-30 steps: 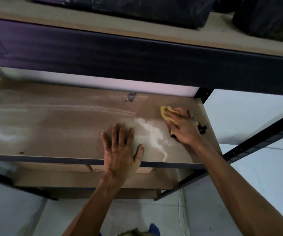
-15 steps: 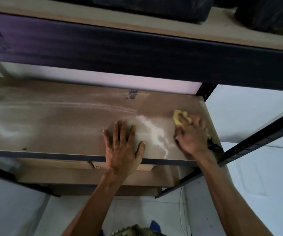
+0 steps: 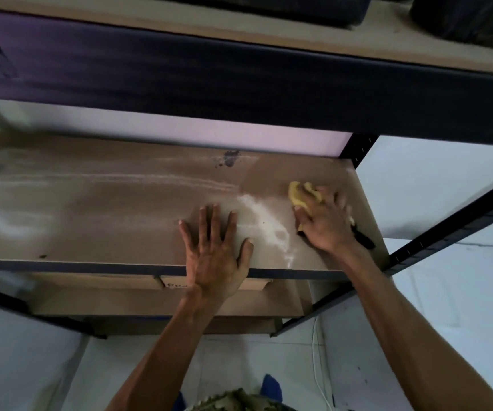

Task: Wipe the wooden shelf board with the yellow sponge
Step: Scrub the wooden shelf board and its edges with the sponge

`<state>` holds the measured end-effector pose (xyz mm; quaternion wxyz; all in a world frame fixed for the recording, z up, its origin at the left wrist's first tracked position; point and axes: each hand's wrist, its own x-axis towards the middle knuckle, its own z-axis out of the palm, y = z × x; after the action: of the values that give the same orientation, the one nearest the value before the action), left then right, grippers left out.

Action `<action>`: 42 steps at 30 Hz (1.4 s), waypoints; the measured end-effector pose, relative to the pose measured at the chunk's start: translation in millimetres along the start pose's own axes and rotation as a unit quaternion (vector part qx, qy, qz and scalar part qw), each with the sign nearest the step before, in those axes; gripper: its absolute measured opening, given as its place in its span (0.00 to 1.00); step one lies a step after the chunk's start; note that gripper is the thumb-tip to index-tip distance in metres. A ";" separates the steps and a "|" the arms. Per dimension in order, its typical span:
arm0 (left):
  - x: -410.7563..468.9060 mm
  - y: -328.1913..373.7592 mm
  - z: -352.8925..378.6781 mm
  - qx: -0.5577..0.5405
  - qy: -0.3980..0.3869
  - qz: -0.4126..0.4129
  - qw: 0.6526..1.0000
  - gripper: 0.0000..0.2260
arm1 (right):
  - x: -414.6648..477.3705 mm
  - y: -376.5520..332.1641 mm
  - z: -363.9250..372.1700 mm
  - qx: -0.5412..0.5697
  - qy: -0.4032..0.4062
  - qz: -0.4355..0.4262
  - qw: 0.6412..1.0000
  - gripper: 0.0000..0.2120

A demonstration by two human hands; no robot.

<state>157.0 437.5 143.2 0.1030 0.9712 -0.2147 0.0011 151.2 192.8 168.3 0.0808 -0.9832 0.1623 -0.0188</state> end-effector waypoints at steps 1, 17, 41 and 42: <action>0.1 0.0 -0.2 -0.001 0.002 0.001 1.000 0.33 | -5.2 -14.1 3.0 0.000 -0.004 -0.046 0.999 0.24; 0.1 -0.3 -2.8 -0.006 -0.008 0.004 1.000 0.32 | 47.0 -26.2 7.5 0.014 -0.003 -0.118 0.993 0.24; -6.4 -10.9 2.9 -0.026 0.029 -0.028 0.999 0.33 | 115.5 -44.2 -3.5 0.150 0.100 -0.296 0.938 0.17; -6.1 -10.8 2.1 -0.025 0.026 -0.027 0.999 0.32 | 127.9 -48.2 -4.4 0.168 0.106 -0.244 0.949 0.18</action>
<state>155.9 449.2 138.8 0.1327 0.9735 -0.1852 0.0183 287.2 195.9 182.0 0.2205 -0.9572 -0.0806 -0.1690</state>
